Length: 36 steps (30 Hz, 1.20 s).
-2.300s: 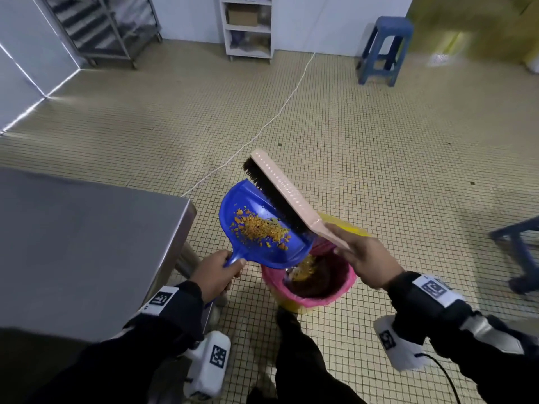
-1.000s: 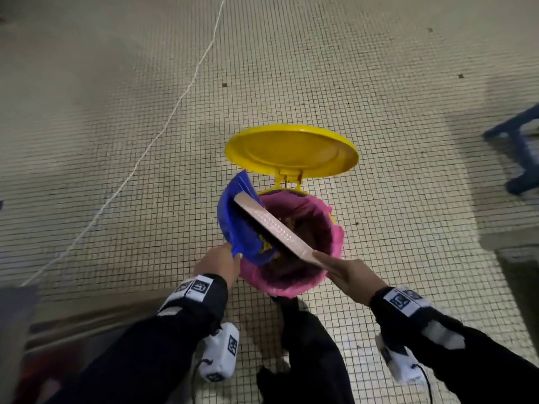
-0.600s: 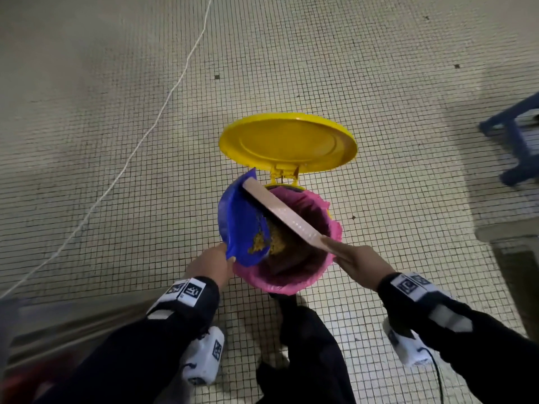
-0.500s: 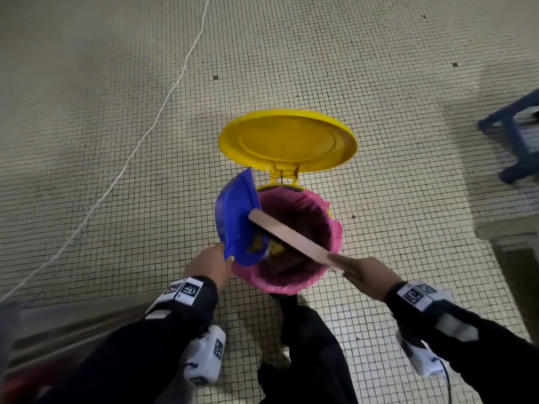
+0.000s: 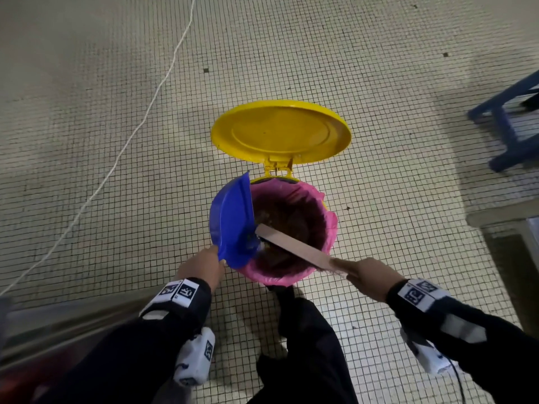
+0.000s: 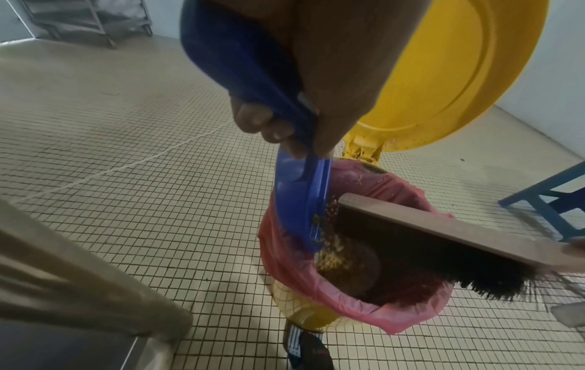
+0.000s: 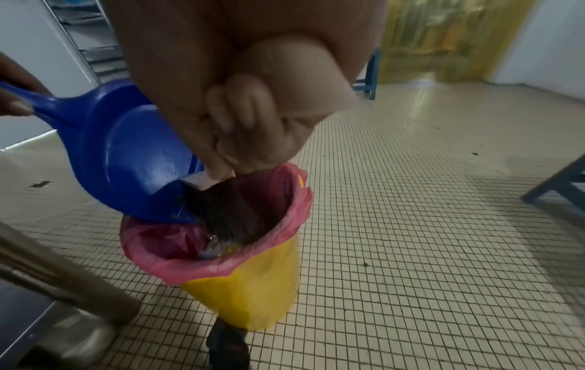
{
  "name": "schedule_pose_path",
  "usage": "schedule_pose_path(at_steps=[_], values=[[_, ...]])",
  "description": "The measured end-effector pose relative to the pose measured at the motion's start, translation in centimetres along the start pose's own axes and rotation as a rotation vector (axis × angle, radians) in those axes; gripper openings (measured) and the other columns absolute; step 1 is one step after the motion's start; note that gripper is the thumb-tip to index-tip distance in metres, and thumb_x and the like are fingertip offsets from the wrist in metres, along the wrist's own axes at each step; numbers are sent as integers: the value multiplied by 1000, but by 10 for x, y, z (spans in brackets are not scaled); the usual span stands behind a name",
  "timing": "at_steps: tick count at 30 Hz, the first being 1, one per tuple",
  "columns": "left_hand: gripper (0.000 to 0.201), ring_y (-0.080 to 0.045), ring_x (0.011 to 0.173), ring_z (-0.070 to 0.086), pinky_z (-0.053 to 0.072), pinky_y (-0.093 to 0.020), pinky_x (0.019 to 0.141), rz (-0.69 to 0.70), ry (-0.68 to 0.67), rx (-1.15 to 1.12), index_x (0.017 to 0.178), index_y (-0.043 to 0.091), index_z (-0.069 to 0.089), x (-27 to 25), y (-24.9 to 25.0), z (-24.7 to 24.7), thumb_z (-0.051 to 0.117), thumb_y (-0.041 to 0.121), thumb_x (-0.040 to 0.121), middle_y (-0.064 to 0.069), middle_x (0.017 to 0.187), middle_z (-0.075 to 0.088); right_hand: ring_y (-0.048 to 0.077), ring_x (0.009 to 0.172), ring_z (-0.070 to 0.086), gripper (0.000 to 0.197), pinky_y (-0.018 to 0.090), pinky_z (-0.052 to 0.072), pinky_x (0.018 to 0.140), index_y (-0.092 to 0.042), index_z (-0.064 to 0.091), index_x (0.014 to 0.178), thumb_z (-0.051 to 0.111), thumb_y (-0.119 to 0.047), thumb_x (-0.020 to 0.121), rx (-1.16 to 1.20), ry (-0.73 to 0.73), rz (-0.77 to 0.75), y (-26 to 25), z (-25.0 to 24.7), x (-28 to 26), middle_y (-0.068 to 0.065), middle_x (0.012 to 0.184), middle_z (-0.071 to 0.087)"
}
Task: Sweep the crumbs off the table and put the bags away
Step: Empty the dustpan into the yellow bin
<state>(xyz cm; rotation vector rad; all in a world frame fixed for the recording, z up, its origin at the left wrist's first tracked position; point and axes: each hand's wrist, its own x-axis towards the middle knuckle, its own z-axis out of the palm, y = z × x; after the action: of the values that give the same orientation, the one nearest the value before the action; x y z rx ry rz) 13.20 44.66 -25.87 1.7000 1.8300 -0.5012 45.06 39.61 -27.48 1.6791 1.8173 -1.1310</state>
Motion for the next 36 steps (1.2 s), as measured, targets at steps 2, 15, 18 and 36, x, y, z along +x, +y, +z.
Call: schedule_pose_path(at_steps=[2, 15, 18, 36], values=[[20, -15, 78, 52, 42, -28, 70, 9, -2, 10, 108, 18, 54, -1, 4, -2, 40, 28, 96, 5, 82, 52, 15, 69, 59, 50, 25, 47, 73, -42, 27, 144, 39, -25, 98, -7, 22, 7, 5, -5, -6, 2, 83, 56], [28, -22, 83, 57, 42, -30, 75, -86, -74, -223, 110, 8, 60, 3, 7, -3, 46, 28, 95, -5, 89, 61, 4, 49, 47, 48, 23, 42, 62, -32, 32, 144, 43, -25, 98, 322, 161, 3, -21, 6, -2, -2, 67, 58], [30, -30, 98, 60, 42, -31, 81, -70, -110, -298, 113, 7, 60, 3, 11, 1, 48, 27, 94, -14, 103, 66, -1, 57, 59, 47, 21, 41, 63, -29, 34, 144, 43, -24, 98, 430, 208, -106, -62, 12, 12, 12, 85, 70], [34, -35, 100, 59, 45, -35, 81, -135, -112, -313, 106, -1, 58, -1, 13, 8, 41, 26, 97, -19, 105, 65, 32, 99, 63, 56, 35, 44, 79, -32, 17, 148, 40, -25, 98, 251, 130, -62, -57, 60, 24, 18, 110, 66]])
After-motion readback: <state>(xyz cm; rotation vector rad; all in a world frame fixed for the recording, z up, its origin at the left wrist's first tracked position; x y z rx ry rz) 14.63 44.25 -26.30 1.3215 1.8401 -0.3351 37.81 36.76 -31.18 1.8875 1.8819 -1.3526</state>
